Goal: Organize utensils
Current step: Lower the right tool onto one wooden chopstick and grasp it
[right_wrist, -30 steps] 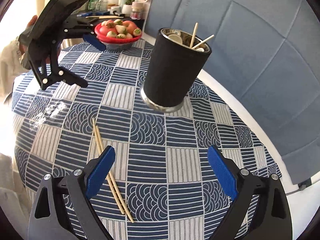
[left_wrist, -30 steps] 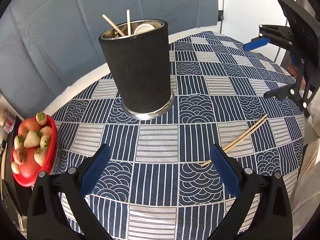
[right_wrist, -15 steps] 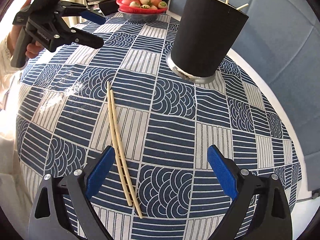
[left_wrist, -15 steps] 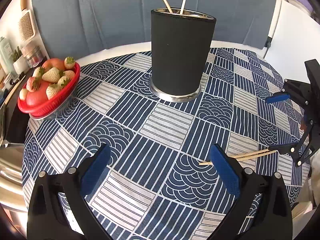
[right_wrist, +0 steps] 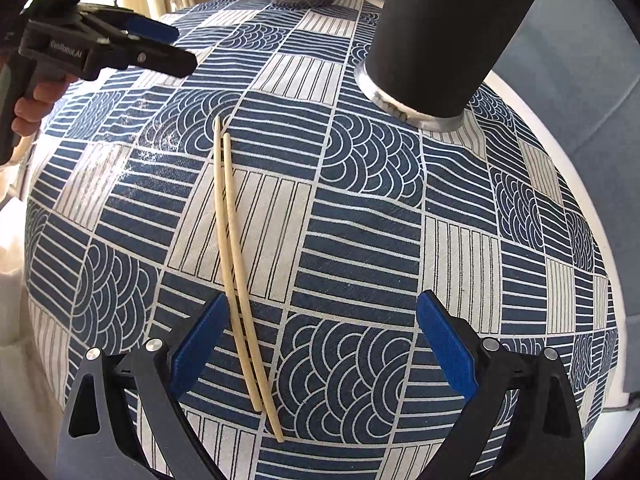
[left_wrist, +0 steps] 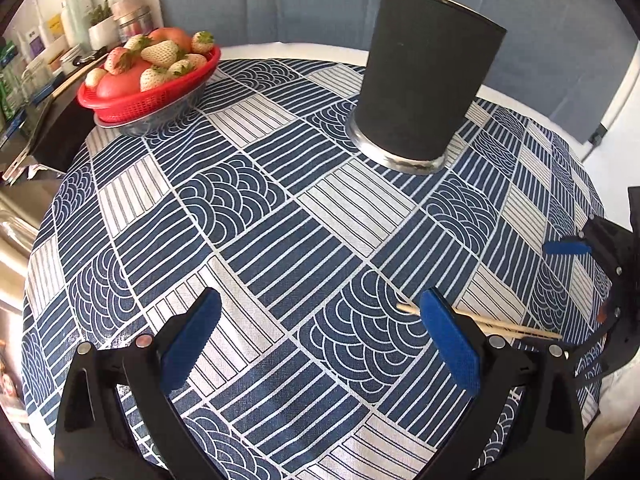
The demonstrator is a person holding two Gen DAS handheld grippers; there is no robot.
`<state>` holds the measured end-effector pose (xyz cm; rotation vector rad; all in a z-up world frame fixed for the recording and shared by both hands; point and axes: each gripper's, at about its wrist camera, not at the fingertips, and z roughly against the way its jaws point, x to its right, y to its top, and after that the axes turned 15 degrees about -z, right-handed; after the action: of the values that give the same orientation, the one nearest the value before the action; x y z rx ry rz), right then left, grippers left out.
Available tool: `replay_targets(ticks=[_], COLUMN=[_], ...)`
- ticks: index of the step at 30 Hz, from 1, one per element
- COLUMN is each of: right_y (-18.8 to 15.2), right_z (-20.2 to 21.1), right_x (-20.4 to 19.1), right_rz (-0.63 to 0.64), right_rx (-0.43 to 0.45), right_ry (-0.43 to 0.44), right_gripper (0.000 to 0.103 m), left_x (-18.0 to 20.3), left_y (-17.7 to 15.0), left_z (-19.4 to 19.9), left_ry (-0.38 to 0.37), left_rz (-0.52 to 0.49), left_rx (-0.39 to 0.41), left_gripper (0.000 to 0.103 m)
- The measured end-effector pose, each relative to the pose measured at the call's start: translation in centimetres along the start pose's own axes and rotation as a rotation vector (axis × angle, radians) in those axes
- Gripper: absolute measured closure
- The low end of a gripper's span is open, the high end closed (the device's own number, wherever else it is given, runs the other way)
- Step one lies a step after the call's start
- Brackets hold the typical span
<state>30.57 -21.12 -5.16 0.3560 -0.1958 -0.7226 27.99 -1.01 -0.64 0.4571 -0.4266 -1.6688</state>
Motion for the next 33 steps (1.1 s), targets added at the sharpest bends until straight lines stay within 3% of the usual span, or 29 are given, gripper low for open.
replay_targets(ticks=[8,16,26,30,32,33], right_y=[0.4,0.8,1.4,1.5,1.3,1.2], right_z=[0.3,0.2,-1.4,-2.3,-2.5,-2.4], right_x=[0.2,0.8,1.4,1.9,2.4,2.6], right_rz=[-0.007,-0.013,0.006,-0.005,-0.01,-0.023], right_rx=[0.008,0.024,-0.029,-0.046,-0.04,-0.044], right_ry=[0.04,0.048,-0.001,0.04,0.067,0.115], right_gripper=[0.011,0.011,0.008,0.01,0.017,0.032], left_x=[0.1,0.5,1.9,3.1,3.8,4.2], left_y=[-0.7,-1.3,-2.4,-2.6,-2.6,-2.6], left_z=[-0.8,-0.3,-1.5,-1.5,-1.5,-1.5], left_ry=[-0.08,-0.058,-0.05,-0.037,-0.043,-0.038], left_rz=[0.124,0.16,0.219,0.253,0.261,0.265], left_rx=[-0.033,-0.045,-0.106,-0.123,-0.13,-0.138], left_gripper=[0.006,0.006,0.006,0.006,0.006,0.006])
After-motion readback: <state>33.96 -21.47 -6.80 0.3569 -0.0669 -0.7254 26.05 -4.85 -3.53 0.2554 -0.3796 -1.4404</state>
